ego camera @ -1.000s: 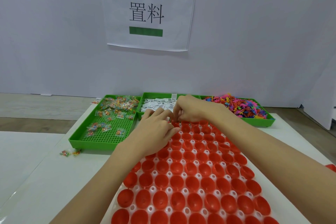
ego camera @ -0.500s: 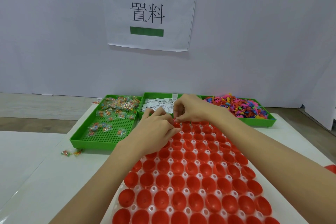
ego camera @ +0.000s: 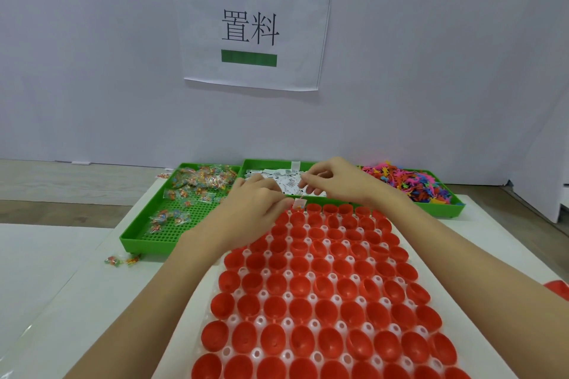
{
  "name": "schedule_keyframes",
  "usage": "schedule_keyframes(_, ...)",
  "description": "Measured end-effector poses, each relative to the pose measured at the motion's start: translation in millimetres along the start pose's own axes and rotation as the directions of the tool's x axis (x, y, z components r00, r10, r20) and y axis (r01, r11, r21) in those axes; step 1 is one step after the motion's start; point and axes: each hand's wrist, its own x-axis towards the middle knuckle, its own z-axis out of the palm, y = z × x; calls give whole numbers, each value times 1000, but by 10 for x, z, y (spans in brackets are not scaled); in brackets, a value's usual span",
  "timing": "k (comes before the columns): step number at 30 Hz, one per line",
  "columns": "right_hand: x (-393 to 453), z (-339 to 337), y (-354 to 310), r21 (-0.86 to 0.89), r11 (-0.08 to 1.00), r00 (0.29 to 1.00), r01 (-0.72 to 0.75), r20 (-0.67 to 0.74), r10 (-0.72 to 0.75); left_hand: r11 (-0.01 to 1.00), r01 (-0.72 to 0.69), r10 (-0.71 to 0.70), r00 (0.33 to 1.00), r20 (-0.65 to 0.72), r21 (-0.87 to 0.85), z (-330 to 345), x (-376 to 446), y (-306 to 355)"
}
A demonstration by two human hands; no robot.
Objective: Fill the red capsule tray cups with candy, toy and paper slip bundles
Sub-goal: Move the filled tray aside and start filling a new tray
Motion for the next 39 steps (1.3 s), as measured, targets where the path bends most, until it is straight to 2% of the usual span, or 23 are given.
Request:
schedule_keyframes(4,-253,-88,33,94,995,994,-18,-105,27,990,121,-130,982,-137,-72,-212,-70,-265)
schedule_keyframes(6,-457,-107,61,170,985,986,-5,-164,34,971,228,-237,962,-137,-77,-311,-144,-420)
schedule_keyframes(7,-574,-108,81,208,978,980,10,-197,32,958,282,-286,954,-94,-54,-349,-186,-500)
schedule_keyframes(11,-1072,-46,181,325,944,958,56,-282,40,916,400,-398,887,235,43,-430,-361,-714)
schedule_keyframes(13,-1274,-11,205,379,923,953,63,-298,57,910,411,-406,854,326,55,-438,-406,-746)
schedule_keyframes(15,-1388,13,214,375,925,952,63,-299,56,917,393,-392,849,354,70,-425,-409,-752)
schedule_keyframes(24,-1414,67,164,370,927,959,57,-280,53,943,322,-330,887,324,81,-395,-382,-687)
schedule_keyframes(28,-1418,60,186,383,923,955,39,-286,78,952,269,-295,931,214,145,-575,-417,-562)
schedule_keyframes(31,-1433,52,184,394,918,954,35,-288,87,966,246,-245,969,-22,78,-804,-460,-473)
schedule_keyframes(33,-1441,51,172,409,912,953,36,-288,91,977,214,-213,966,-147,-13,-880,-504,-417)
schedule_keyframes(35,-1448,43,163,414,910,953,35,-287,94,978,209,-210,959,-193,-23,-817,-562,-391)
schedule_keyframes(37,-1452,31,159,418,908,953,39,-289,92,969,247,-247,941,-230,-30,-632,-653,-394)
schedule_keyframes(39,-1450,33,163,416,908,953,42,-291,89,953,280,-304,903,-303,-119,-430,-786,-356)
